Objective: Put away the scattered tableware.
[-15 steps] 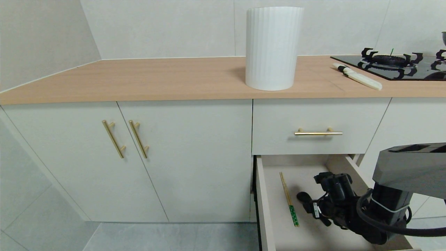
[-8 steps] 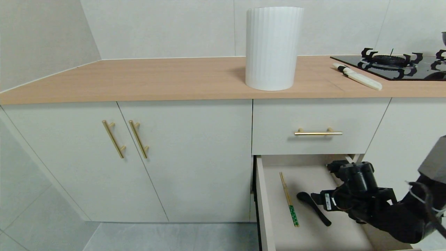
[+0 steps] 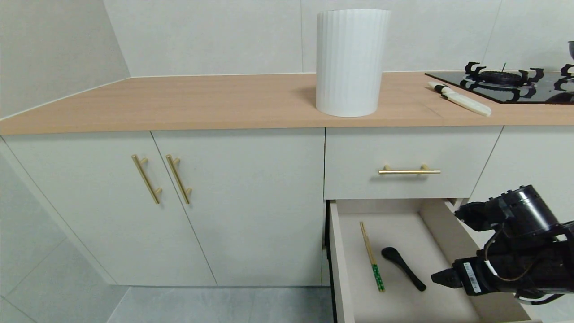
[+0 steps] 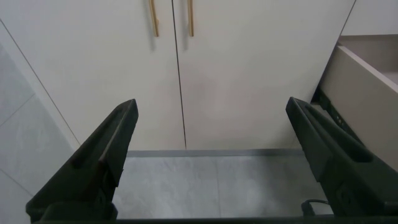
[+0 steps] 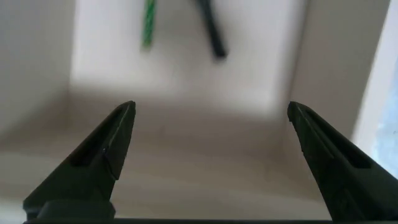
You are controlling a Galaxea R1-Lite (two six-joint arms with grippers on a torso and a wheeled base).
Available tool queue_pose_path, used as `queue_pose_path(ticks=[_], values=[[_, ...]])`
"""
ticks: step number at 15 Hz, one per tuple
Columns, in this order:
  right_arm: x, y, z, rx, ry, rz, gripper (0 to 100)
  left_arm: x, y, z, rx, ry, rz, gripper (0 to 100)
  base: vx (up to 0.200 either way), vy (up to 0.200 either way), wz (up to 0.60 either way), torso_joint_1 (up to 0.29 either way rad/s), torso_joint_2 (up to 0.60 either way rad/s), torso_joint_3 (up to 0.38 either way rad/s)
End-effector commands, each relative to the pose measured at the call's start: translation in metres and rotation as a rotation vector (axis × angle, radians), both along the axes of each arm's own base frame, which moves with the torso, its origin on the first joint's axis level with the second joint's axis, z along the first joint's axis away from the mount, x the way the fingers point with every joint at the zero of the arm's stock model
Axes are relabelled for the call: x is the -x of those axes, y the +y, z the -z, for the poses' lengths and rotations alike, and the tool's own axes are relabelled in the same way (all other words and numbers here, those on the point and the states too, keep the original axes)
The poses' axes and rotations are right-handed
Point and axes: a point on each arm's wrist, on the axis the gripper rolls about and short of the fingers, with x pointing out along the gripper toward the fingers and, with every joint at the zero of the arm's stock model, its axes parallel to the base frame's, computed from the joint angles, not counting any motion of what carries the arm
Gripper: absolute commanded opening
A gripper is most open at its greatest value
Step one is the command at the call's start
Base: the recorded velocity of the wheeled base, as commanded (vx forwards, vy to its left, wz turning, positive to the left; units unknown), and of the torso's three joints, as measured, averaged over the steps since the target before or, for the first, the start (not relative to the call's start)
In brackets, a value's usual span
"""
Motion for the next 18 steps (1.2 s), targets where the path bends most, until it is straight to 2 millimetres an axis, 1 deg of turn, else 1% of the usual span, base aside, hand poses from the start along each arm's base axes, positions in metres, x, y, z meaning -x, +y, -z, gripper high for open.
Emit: queue_pose_path(ticks=[1, 2, 4, 12, 17, 18], values=[[0.022, -0.002, -0.038, -0.066, -0.084, -0.049, 100, 0.000, 0.000, 0.000, 0.000, 0.001, 0.000, 100, 0.000, 0.000, 0.00, 0.000, 0.00, 0.000], [0.030, -0.003, -0.043, -0.065, -0.062, -0.068, 100, 0.000, 0.000, 0.000, 0.000, 0.000, 0.000, 100, 0.000, 0.000, 0.00, 0.000, 0.00, 0.000], [0.034, 0.001, -0.042, -0.061, -0.053, -0.094, 100, 0.000, 0.000, 0.000, 0.000, 0.000, 0.000, 100, 0.000, 0.000, 0.00, 0.000, 0.00, 0.000], [0.036, 0.003, -0.041, -0.051, -0.052, -0.106, 100, 0.000, 0.000, 0.000, 0.000, 0.003, 0.001, 100, 0.000, 0.000, 0.00, 0.000, 0.00, 0.000], [0.039, 0.005, -0.036, -0.035, -0.010, -0.124, 100, 0.000, 0.000, 0.000, 0.000, 0.003, 0.001, 100, -0.200, 0.000, 0.00, 0.005, 0.00, 0.001], [0.038, 0.006, -0.036, -0.032, -0.007, -0.128, 100, 0.000, 0.000, 0.000, 0.002, 0.003, 0.000, 100, 0.000, 0.000, 0.00, 0.000, 0.00, 0.000]])
